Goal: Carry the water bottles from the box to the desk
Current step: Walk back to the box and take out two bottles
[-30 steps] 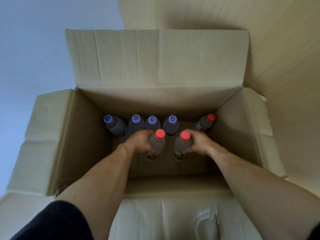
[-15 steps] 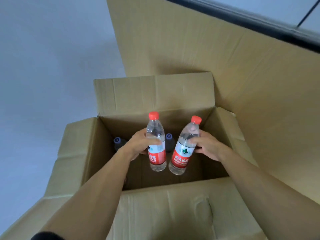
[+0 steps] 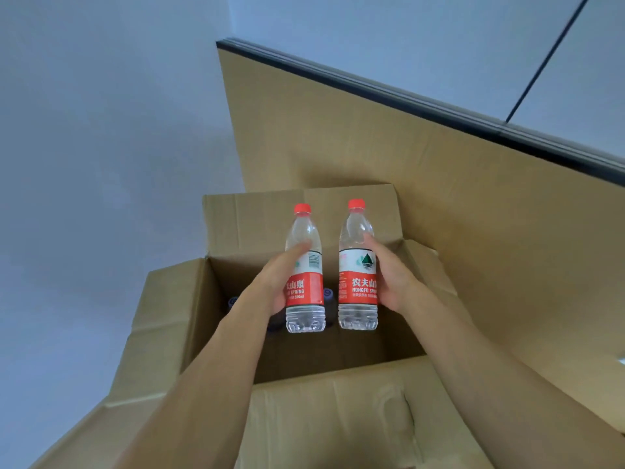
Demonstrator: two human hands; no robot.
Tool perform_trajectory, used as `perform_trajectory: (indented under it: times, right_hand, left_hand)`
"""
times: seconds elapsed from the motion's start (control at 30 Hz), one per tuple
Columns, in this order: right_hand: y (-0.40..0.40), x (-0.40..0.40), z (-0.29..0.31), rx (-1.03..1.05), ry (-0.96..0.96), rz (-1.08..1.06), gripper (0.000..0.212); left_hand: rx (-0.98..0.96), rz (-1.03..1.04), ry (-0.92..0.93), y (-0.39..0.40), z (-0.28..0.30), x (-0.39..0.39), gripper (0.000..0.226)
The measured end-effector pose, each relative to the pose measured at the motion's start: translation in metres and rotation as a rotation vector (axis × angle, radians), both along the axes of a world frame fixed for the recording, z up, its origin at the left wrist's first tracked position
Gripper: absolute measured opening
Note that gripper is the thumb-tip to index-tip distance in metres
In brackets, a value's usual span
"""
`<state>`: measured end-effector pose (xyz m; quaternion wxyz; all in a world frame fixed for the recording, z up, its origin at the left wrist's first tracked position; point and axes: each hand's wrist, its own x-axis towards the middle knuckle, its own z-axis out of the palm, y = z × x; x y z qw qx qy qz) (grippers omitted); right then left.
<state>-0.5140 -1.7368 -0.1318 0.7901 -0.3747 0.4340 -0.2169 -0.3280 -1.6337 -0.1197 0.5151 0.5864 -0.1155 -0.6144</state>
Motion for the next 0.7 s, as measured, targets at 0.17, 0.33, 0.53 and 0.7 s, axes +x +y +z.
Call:
perform_trajectory:
  times: [0.17, 0.33, 0.53, 0.7]
  right_hand:
    - [0.007, 0.007, 0.012, 0.009, 0.022, 0.033, 0.064]
    - [0.007, 0.018, 0.023, 0.012, 0.065, 0.073, 0.069]
    - [-0.001, 0.027, 0.025, 0.035, -0.014, 0.143, 0.064]
    - [-0.007, 0.031, 0.029, 0.063, -0.071, 0.253, 0.057]
  left_hand:
    - [-0.020, -0.039, 0.029, 0.009, 0.015, 0.005, 0.039]
    - [-0.077, -0.019, -0.110, 0.011, 0.019, 0.001, 0.043]
    - [-0.085, 0.110, -0.218, 0.009, 0.021, -0.007, 0.053]
    - [-0.092, 0.236, -0.105, 0.014, 0.024, -0.018, 0.045]
